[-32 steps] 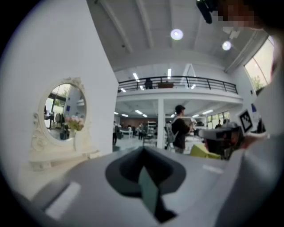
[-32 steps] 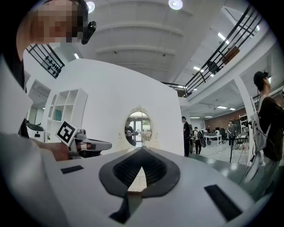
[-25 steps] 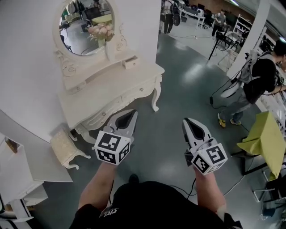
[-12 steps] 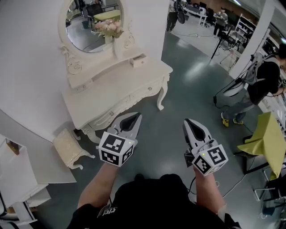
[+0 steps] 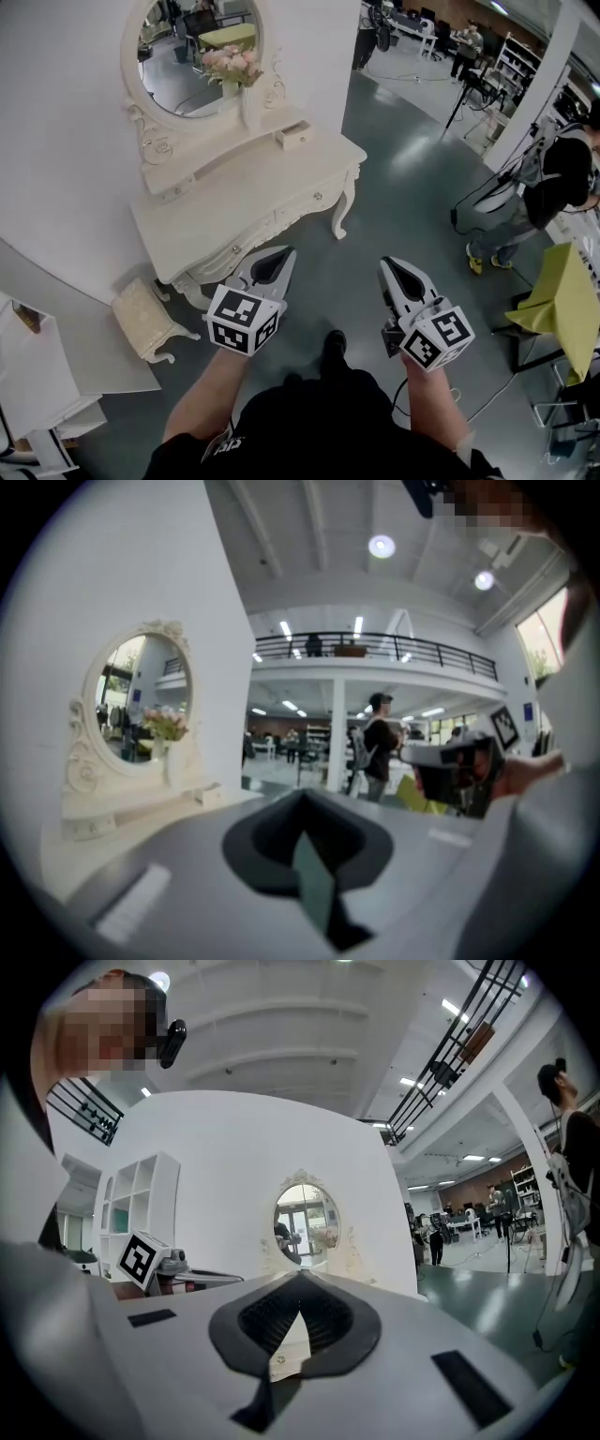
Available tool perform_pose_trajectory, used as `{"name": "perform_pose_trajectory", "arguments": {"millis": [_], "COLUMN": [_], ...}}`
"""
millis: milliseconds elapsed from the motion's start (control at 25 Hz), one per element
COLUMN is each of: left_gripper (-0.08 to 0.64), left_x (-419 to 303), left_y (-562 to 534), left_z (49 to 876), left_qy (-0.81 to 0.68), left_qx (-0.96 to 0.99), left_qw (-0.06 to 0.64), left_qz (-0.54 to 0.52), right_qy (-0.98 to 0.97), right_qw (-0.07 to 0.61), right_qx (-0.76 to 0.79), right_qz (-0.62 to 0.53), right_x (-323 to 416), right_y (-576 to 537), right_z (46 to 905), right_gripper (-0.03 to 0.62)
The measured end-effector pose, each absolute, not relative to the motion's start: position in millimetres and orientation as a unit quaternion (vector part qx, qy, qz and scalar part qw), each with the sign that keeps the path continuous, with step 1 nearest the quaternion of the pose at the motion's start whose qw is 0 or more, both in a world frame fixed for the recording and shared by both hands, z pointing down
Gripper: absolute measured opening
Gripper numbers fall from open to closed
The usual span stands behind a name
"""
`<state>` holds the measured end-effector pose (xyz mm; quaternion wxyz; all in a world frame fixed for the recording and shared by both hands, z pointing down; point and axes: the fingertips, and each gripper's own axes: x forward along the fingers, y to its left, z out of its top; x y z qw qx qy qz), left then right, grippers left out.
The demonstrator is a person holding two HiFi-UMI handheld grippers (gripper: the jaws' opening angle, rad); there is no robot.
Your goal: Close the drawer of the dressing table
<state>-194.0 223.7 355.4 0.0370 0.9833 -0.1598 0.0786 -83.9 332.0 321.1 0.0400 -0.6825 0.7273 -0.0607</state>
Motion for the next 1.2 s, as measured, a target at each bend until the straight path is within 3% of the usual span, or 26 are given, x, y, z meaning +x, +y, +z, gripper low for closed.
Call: {"name": "perform_pose_trajectory", "arguments": {"millis": [400,1200], "left_gripper": [0.008,0.008], "left_x": [-124.5,49.8], "left_y": [158.1,74.6], "left_z": [379.9,380.3], "left_qy": [-0.190,-0.212], "left_qx": [0.974,0.967], "left_qw": [0.068,0.066], "left_qz": [0.101,0.124], "right_qy": [0.745,0.787], "right_qw": [0.054,0.056], "right_qx": [-0.657,-0.599], "right_qz": [-0.097,-0.137], "right_x": [-6.3,142.9], "right_y": [266.1,165.4], "right_z": [346.9,366.4], "right_gripper": [-0.006,-0.006]}}
